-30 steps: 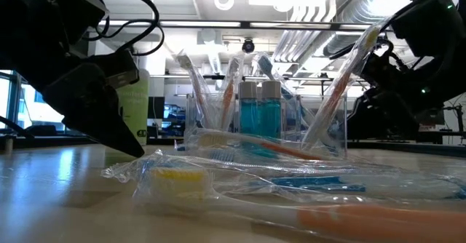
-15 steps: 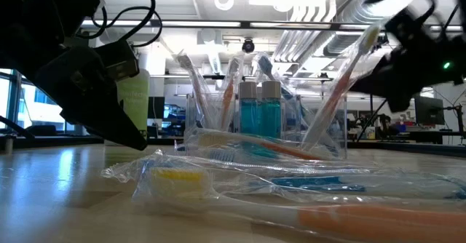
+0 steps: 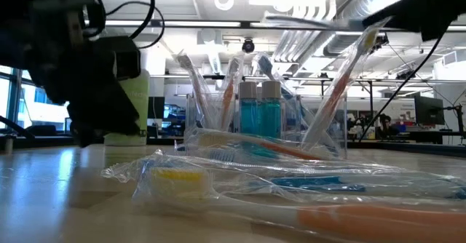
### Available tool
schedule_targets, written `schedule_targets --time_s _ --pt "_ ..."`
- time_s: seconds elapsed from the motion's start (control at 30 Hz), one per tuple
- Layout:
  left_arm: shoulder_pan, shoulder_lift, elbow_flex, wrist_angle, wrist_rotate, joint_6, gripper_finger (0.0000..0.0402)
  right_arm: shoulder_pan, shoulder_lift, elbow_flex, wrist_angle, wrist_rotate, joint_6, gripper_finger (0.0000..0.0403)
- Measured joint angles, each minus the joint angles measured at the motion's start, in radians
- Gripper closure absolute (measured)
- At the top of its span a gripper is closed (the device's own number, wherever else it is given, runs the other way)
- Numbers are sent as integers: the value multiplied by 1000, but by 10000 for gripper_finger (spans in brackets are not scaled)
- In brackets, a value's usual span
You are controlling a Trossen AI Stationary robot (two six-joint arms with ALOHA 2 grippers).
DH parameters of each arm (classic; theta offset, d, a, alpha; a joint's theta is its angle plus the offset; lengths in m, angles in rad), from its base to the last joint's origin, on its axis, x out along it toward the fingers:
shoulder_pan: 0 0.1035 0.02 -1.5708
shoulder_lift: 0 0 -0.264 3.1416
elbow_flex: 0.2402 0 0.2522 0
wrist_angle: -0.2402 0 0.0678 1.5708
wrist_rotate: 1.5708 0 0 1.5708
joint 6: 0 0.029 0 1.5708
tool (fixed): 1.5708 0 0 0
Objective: Pick & Place toothbrushing station
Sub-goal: Put the blue toothbrush into the transparent organizer
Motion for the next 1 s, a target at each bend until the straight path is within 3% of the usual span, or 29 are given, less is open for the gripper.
schedule_targets --time_s 0.23,0.43,0.57,0.7,0.8,0.93,1.0 --pt "-9 0 0 268 146 -64 305 49 18 157 -131 -43 -127 400" --pt "-59 0 1 570 145 -34 305 74 25 249 -155 -263 -131 400" --pt "-98 0 2 706 96 -15 305 83 25 298 -158 -472 -165 400" --pt "-114 0 3 709 59 -33 305 90 25 335 -214 -655 -172 400" --pt "-114 0 3 701 27 -18 305 80 25 348 -280 -722 -146 400" --pt "-126 22 43 694 -124 -65 305 65 25 356 -411 -808 -100 400" --pt "-129 53 84 684 -141 -83 305 61 25 357 -475 -853 -89 400"
